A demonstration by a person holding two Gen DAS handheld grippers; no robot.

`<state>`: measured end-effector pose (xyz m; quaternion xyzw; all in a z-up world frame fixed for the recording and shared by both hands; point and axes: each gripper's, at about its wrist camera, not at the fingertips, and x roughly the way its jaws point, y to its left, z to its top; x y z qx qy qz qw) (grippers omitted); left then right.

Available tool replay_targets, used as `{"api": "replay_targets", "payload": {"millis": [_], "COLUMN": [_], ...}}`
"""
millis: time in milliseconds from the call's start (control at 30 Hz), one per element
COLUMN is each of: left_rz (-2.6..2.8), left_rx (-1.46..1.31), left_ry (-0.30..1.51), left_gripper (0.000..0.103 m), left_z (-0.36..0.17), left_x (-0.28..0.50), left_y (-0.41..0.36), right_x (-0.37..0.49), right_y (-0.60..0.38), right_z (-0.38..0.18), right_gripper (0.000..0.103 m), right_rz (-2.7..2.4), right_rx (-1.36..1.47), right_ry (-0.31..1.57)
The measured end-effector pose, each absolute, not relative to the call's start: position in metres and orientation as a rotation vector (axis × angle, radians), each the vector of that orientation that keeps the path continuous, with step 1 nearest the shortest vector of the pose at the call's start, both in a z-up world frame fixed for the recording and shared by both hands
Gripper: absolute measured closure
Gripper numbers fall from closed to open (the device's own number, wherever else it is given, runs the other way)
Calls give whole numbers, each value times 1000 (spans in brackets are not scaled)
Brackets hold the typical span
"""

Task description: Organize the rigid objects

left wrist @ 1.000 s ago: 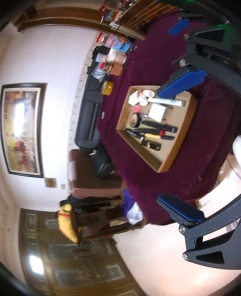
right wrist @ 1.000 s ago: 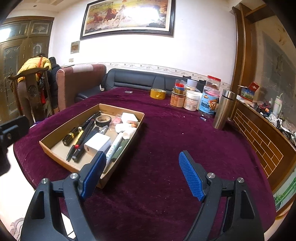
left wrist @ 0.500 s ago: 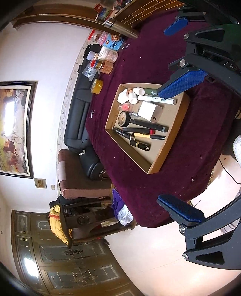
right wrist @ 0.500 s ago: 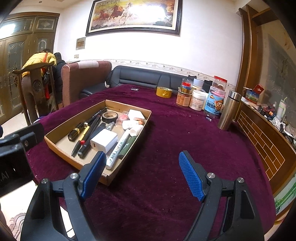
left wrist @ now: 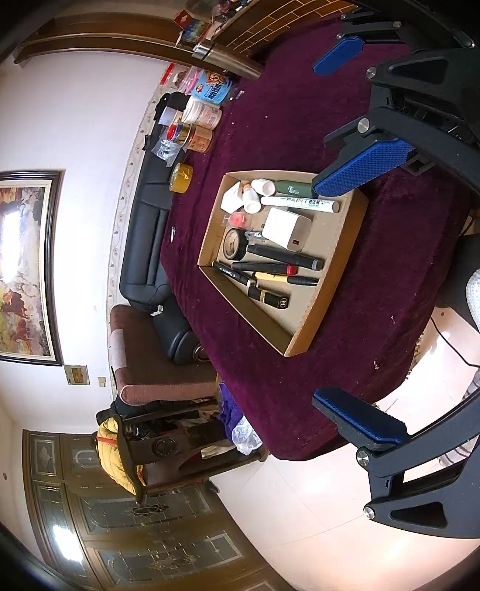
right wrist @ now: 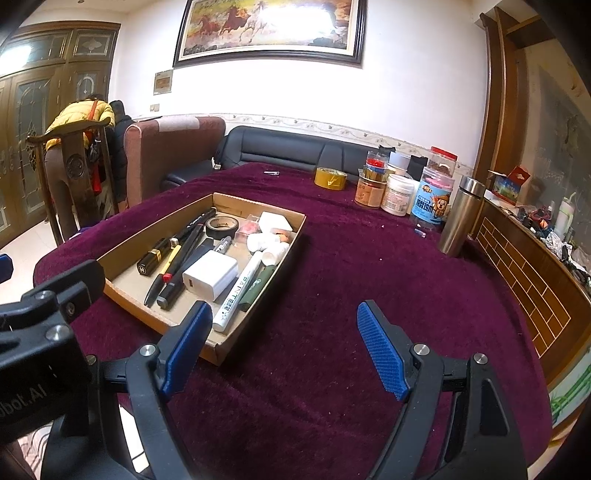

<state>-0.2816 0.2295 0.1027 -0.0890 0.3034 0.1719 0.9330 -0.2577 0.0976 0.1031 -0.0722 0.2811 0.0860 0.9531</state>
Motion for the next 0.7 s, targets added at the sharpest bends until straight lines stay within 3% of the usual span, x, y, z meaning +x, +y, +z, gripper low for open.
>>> {"api": "replay_targets", "payload": {"millis": [700], "left_rz": [337], "left_rx": [-186], "left_ry": [689], "left_gripper": [1], "left_z": [89], "left_x": [-274], "left_y": [228], "right_x": [-254], "right_y": [96], "right_z": [99], "right_gripper": [22], "right_rz": [180], "right_rx": [-139], "right_ry": [606]}}
